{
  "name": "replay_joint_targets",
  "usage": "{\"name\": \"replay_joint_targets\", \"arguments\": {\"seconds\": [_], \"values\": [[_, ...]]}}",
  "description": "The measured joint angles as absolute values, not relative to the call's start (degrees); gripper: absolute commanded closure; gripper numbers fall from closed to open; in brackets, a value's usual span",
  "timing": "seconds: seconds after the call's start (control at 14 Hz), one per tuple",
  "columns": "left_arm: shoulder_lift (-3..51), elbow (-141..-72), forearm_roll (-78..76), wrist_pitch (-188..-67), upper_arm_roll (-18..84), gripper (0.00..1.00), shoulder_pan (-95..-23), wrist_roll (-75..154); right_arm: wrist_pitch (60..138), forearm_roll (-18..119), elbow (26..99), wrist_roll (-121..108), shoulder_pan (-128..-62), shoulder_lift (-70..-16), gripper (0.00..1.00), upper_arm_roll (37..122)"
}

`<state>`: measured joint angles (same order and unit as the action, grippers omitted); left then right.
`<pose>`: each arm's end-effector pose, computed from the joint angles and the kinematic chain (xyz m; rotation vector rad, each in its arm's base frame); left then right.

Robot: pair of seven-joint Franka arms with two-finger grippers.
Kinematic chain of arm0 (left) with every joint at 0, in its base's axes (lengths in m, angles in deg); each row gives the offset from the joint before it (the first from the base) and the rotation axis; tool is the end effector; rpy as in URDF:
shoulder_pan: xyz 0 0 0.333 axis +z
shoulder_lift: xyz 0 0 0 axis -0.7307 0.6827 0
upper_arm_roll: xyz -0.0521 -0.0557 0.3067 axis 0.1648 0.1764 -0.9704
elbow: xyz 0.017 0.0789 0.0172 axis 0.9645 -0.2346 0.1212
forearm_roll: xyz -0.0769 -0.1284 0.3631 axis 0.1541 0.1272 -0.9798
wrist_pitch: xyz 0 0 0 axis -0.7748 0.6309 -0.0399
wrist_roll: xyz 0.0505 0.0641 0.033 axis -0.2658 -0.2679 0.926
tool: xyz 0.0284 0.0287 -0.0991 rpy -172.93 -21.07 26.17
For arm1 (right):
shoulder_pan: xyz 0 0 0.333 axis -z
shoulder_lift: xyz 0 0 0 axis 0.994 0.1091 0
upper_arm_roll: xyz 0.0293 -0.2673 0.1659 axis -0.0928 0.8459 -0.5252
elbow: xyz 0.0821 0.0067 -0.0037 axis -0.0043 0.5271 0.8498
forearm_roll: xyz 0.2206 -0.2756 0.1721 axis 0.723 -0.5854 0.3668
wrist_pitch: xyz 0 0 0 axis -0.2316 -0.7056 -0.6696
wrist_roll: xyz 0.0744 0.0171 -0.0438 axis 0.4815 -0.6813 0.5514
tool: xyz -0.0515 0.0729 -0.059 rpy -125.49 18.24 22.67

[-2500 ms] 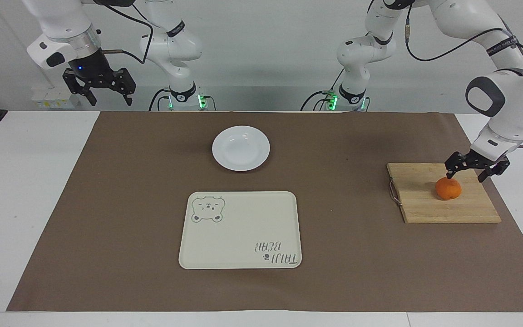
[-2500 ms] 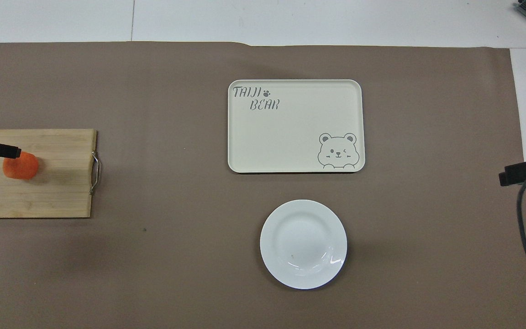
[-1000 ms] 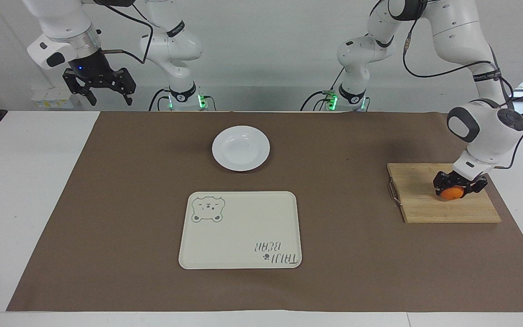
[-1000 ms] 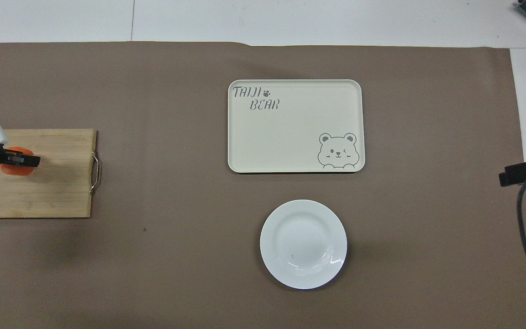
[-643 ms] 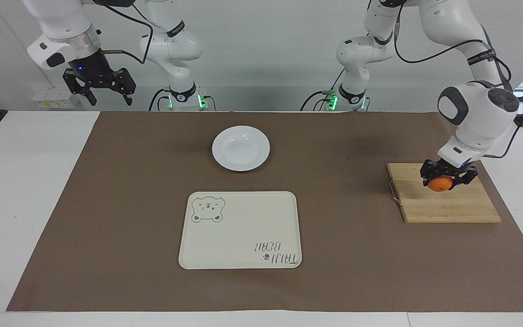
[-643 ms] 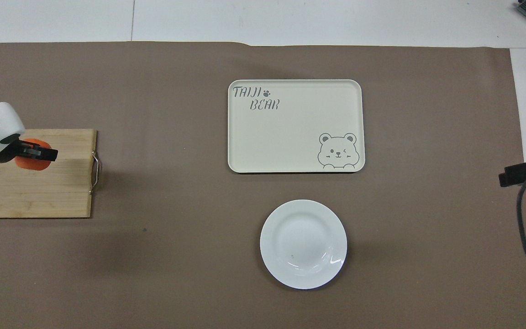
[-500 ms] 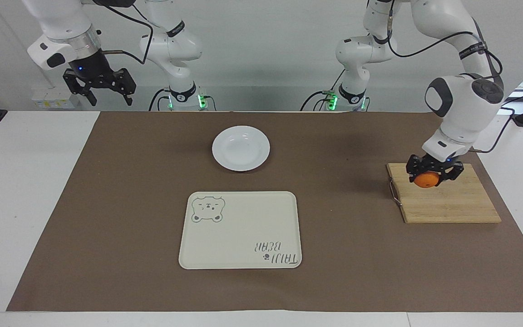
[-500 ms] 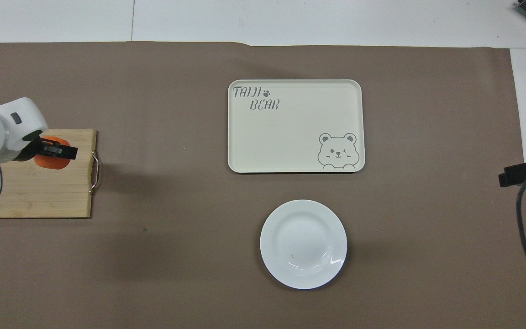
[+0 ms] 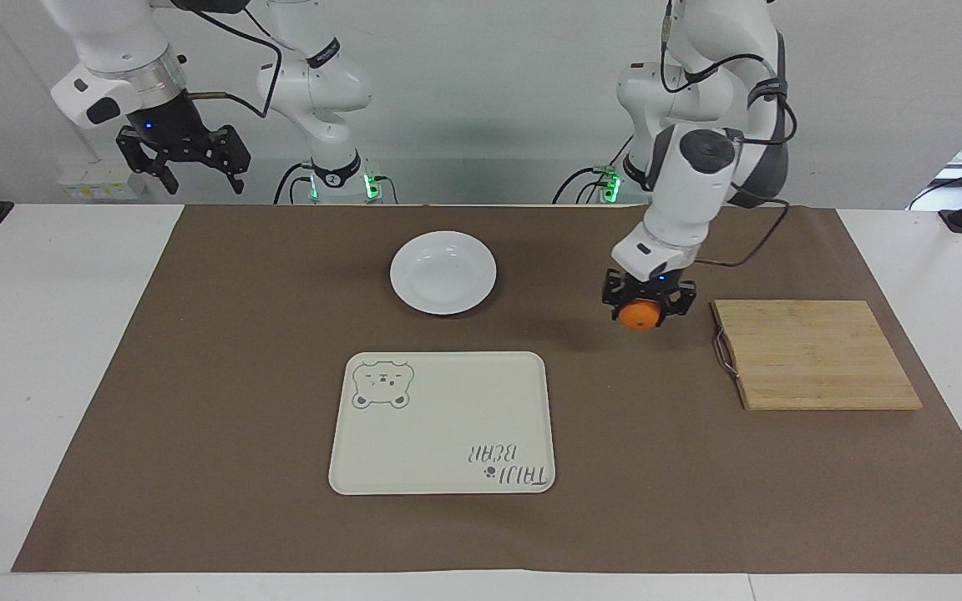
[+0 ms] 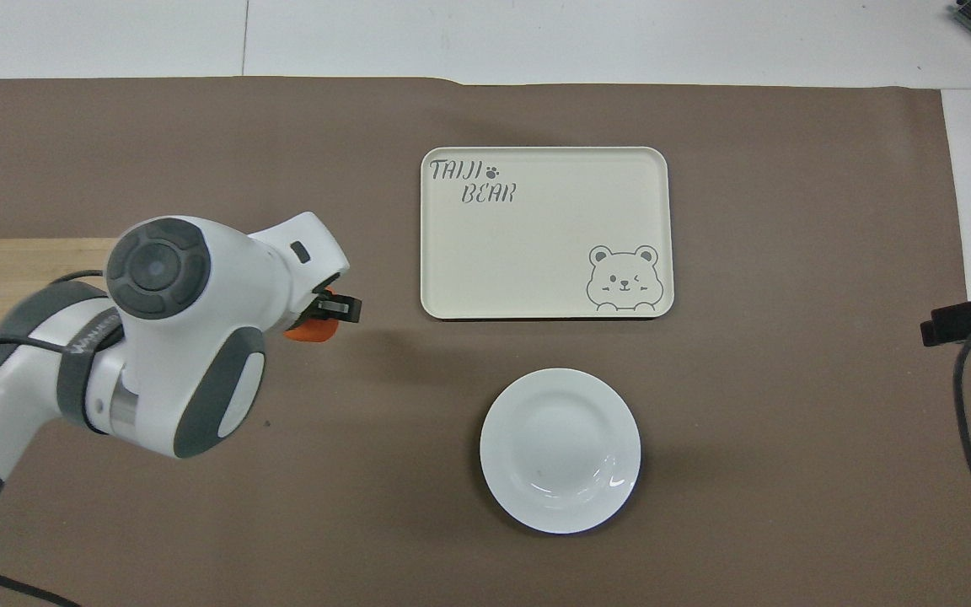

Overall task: Place orange and plate with both arms
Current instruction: 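Carry the orange with the left gripper over the white plate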

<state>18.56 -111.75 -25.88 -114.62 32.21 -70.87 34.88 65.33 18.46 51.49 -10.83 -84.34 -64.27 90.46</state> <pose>0.5231 -0.2546 0.4286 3.0754 -0.4035 0.1560 0.5093 -0.0307 0.6502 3.1240 0.0203 -0.0796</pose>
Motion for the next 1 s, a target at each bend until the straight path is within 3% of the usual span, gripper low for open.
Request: {"name": "replay_joint_targets", "arguments": {"seconds": [0.14, 0.5, 0.86, 1.0], "values": [[19.05, -111.95, -25.87, -115.9, 32.28, 0.87, -76.76, 38.45, 65.33, 18.46, 51.53, -10.83, -84.33, -64.34, 0.0, 90.47], [20.71, -112.21, -23.26, -121.34, 32.36, 0.9, -88.15, 42.71, 65.33, 18.46, 51.66, -10.83, -84.33, -64.41, 0.0, 90.47], [24.31, -112.29, -23.15, -128.04, 32.35, 0.86, -96.41, 50.92, 65.33, 18.46, 51.75, -10.83, -84.33, -64.45, 0.0, 90.47], [25.54, -112.33, -23.15, -128.73, 32.37, 0.8, -98.27, 53.09, 65.33, 18.46, 51.78, -10.83, -84.31, -64.47, 0.0, 90.47]]}}
